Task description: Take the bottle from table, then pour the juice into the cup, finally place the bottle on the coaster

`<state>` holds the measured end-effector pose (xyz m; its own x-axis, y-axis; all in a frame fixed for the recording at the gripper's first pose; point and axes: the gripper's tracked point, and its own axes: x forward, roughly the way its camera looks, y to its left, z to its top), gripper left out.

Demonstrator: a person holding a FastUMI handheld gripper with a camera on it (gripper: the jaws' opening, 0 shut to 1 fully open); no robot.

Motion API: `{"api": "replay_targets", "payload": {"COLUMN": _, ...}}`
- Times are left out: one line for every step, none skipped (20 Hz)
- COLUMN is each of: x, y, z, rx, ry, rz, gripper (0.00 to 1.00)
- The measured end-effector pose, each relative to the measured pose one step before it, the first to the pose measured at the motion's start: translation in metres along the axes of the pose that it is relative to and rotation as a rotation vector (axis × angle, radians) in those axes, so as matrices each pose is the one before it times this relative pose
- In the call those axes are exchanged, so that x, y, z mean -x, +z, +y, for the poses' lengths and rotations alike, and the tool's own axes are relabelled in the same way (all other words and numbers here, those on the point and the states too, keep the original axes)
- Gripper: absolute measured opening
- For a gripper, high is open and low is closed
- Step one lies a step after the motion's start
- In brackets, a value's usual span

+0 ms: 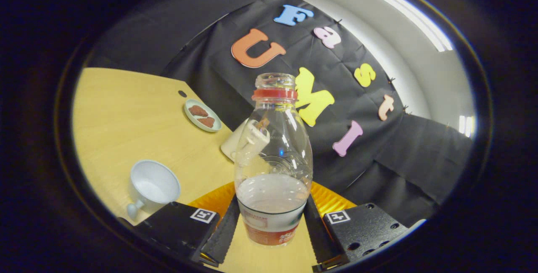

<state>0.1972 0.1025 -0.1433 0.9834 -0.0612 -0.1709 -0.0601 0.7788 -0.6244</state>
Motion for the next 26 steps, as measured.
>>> {"api": "replay_targets", "payload": {"x": 0.0006, "y": 0.00241, "z": -0.00142, "rx": -0.05234, "ry": 0.0184, "rz": 0.00799, "gripper": 0.8}}
{"api": "replay_targets", "payload": {"x": 0.00022, "y": 0.00445, "z": -0.00218, "rx": -0.05343, "ry": 0.00856, "rz": 0.00535, "gripper": 0.8}}
{"api": "replay_targets", "payload": {"x": -0.00041, "y": -0.00027, "z": -0.00503, "rx": -0.04533, "ry": 0.00481, "rz": -0.00262, "gripper": 0.8}}
{"api": "replay_targets", "payload": {"x": -0.00088, "y": 0.00791, "z": -0.00447, "rx": -0.03298, "ry": 0.00248, "rz": -0.00267, "gripper": 0.8}}
{"api": "replay_targets", "payload": {"x": -0.0001, "y": 0.00611, "z": -0.00785, "rx": -0.01846, "ry": -0.01235, "rz": -0.00093, "gripper": 0.8}}
{"api": "replay_targets", "payload": {"x": -0.00088, "y": 0.00656, "z": -0.00918, "rx": -0.02116, "ry": -0.01629, "rz": -0.00694, "gripper": 0.8}}
{"api": "replay_targets", "payload": {"x": -0.00151, "y": 0.00964, "z": -0.00096, "rx": -0.0269, "ry": -0.00116, "rz": -0.00932, "gripper": 0.8}}
{"api": "replay_targets", "payload": {"x": -0.00041, "y": 0.00659, "z": -0.00485, "rx": -0.03561, "ry": 0.00115, "rz": -0.00819, "gripper": 0.8}}
{"api": "replay_targets", "payload": {"x": -0.00204, "y": 0.00485, "z": -0.00542, "rx": -0.03411, "ry": 0.00334, "rz": -0.00269, "gripper": 0.8}}
{"api": "replay_targets", "payload": {"x": -0.00076, "y": 0.00605, "z": -0.00392, "rx": -0.03422, "ry": 0.00464, "rz": -0.00314, "gripper": 0.8}}
{"api": "replay_targets", "payload": {"x": -0.00427, "y": 0.00568, "z": -0.00443, "rx": -0.03435, "ry": 0.00796, "rz": -0.00679, "gripper": 0.8}}
{"api": "replay_targets", "payload": {"x": -0.00427, "y": 0.00472, "z": -0.00221, "rx": -0.02841, "ry": 0.01266, "rz": -0.00764, "gripper": 0.8}}
{"api": "replay_targets", "payload": {"x": -0.00466, "y": -0.00065, "z": -0.00442, "rx": -0.02132, "ry": -0.0014, "rz": 0.00392, "gripper": 0.8}}
{"api": "replay_targets", "payload": {"x": -0.00581, "y": -0.00005, "z": -0.00225, "rx": -0.01383, "ry": 0.00575, "rz": -0.00091, "gripper": 0.8}}
{"api": "replay_targets", "payload": {"x": -0.00557, "y": -0.00194, "z": -0.00095, "rx": -0.0101, "ry": 0.00422, "rz": 0.00046, "gripper": 0.8}}
{"api": "replay_targets", "payload": {"x": -0.00524, "y": -0.0025, "z": -0.00032, "rx": -0.00644, "ry": 0.00753, "rz": -0.00109, "gripper": 0.8}}
{"api": "replay_targets", "payload": {"x": -0.00462, "y": -0.00142, "z": 0.00114, "rx": -0.00249, "ry": 0.00916, "rz": -0.00611, "gripper": 0.8}}
{"api": "replay_targets", "payload": {"x": -0.00491, "y": -0.00172, "z": -0.00087, "rx": -0.0077, "ry": 0.00111, "rz": -0.01523, "gripper": 0.8}}
{"api": "replay_targets", "payload": {"x": -0.00642, "y": -0.00273, "z": 0.00084, "rx": -0.01629, "ry": 0.00849, "rz": -0.01579, "gripper": 0.8}}
{"api": "replay_targets", "payload": {"x": -0.00574, "y": -0.00203, "z": 0.00383, "rx": -0.01845, "ry": 0.01314, "rz": -0.01919, "gripper": 0.8}}
{"api": "replay_targets", "payload": {"x": -0.00669, "y": -0.00621, "z": 0.00271, "rx": -0.00911, "ry": 0.00635, "rz": -0.01482, "gripper": 0.8}}
{"api": "replay_targets", "payload": {"x": -0.00591, "y": -0.00747, "z": 0.0018, "rx": -0.0038, "ry": 0.00434, "rz": -0.00611, "gripper": 0.8}}
{"api": "replay_targets", "payload": {"x": -0.01038, "y": -0.00869, "z": -0.001, "rx": -0.00189, "ry": 0.00449, "rz": -0.00373, "gripper": 0.8}}
{"api": "replay_targets", "payload": {"x": -0.00534, "y": -0.00442, "z": 0.00307, "rx": -0.00504, "ry": 0.00832, "rz": -0.00523, "gripper": 0.8}}
{"api": "replay_targets", "payload": {"x": -0.00392, "y": -0.00384, "z": 0.00152, "rx": -0.01025, "ry": 0.00755, "rz": -0.00894, "gripper": 0.81}}
{"api": "replay_targets", "payload": {"x": -0.00512, "y": -0.00408, "z": 0.00018, "rx": -0.01079, "ry": 0.00209, "rz": -0.00588, "gripper": 0.81}}
